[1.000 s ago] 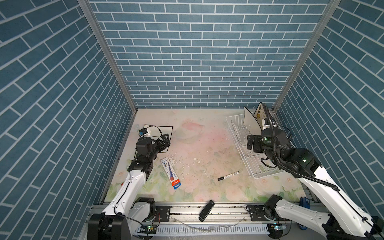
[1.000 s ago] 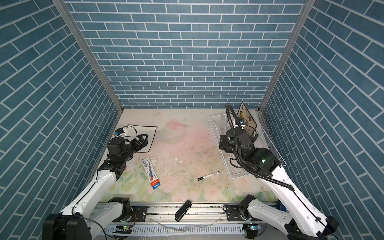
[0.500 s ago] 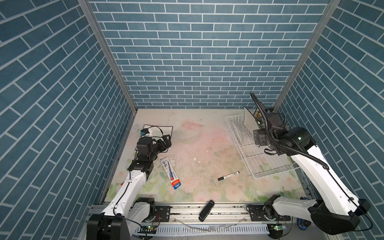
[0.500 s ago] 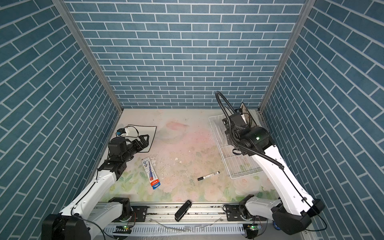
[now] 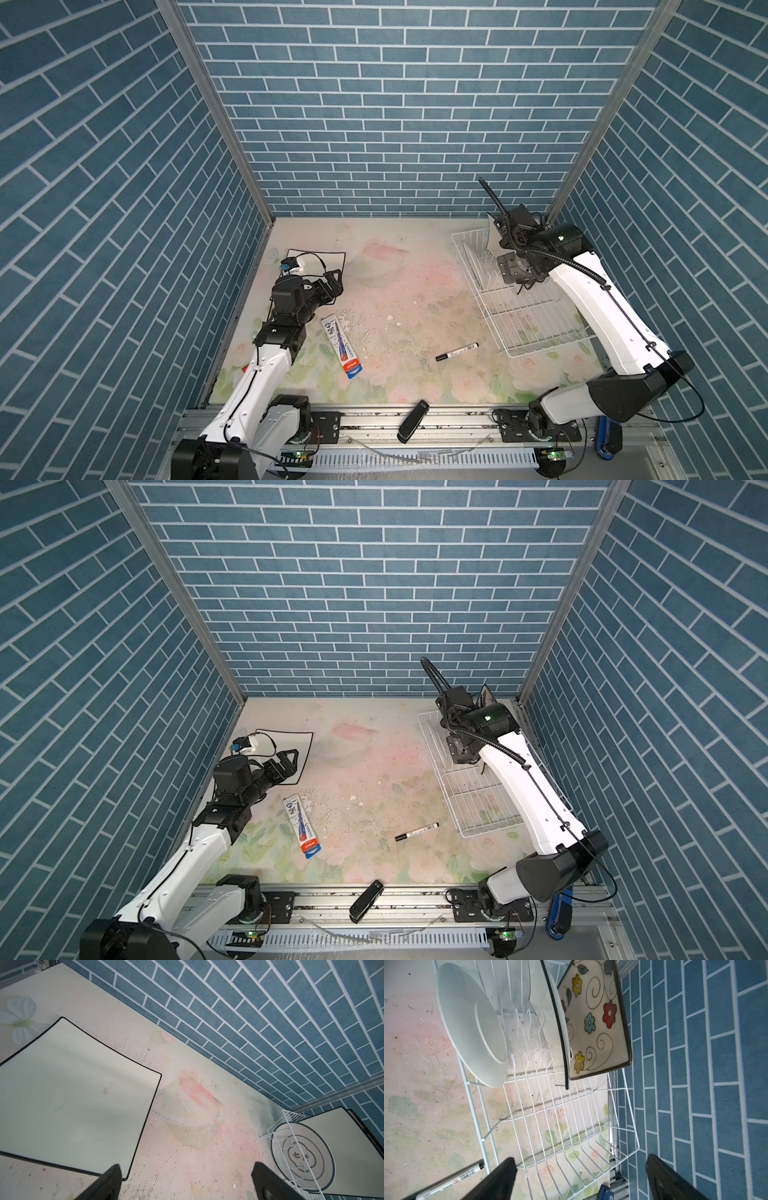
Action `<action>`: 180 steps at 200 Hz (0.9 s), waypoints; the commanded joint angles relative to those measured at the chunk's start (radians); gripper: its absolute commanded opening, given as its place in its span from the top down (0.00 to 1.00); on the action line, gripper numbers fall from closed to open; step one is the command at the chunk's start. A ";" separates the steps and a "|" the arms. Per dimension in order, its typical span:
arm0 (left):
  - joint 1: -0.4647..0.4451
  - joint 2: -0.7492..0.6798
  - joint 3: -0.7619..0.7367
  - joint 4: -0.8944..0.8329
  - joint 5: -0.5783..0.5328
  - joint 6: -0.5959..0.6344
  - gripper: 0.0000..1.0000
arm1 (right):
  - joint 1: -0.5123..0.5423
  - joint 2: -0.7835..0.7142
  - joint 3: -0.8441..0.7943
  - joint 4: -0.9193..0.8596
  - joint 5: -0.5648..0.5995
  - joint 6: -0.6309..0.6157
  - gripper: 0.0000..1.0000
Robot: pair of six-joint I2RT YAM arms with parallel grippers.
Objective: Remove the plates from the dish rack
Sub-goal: 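Move the right gripper over the rack toward the next white plate, then lower the right gripper into the rack and close on the white plate's rim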
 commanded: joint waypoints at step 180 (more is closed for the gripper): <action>-0.009 -0.029 -0.031 -0.027 0.023 -0.003 0.00 | -0.190 0.643 0.752 -0.259 -0.249 -0.190 0.26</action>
